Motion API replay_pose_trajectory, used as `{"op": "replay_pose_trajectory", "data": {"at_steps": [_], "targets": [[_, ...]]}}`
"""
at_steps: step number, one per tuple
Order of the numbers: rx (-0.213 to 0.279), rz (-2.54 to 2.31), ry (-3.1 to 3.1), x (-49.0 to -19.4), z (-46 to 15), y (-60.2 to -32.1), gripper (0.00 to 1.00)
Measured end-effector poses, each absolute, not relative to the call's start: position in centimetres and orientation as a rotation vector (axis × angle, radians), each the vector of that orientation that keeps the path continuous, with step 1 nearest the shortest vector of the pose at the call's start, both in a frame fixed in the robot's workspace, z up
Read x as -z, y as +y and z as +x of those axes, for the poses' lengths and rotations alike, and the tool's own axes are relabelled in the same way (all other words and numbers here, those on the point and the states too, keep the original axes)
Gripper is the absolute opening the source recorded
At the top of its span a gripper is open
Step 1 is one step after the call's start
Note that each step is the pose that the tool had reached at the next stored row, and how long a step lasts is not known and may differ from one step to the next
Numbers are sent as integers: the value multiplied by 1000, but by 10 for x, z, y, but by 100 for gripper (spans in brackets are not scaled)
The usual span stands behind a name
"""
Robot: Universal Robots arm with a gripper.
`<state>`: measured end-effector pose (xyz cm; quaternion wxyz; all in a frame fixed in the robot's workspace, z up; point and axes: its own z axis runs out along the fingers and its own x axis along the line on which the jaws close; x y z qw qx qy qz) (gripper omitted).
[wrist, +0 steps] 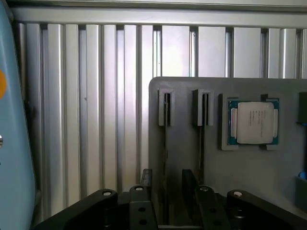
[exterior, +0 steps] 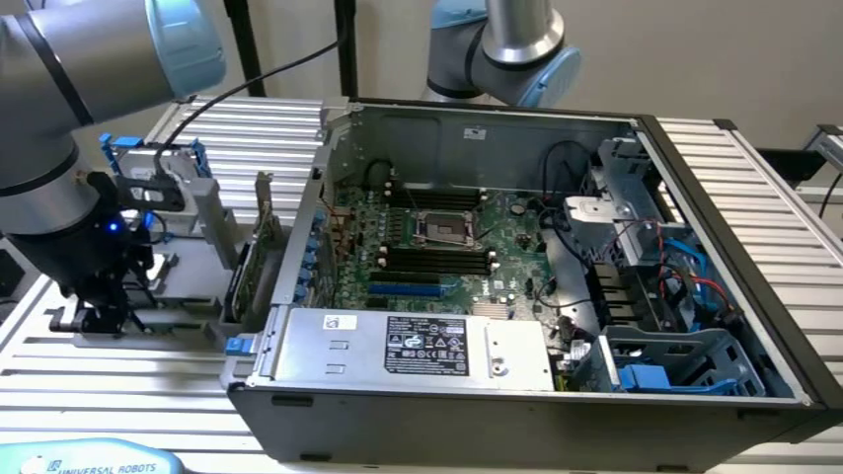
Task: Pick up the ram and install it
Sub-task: 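Pick up the ram and move it above insertion slot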
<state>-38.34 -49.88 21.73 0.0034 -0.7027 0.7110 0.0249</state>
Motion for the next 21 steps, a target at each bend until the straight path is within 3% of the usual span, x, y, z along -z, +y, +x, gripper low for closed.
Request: {"op": "replay_pose_trajectory", "data": {"at_steps": [21], "targets": [[-101,-2213,2232,-198,-382,-497,39]]}}
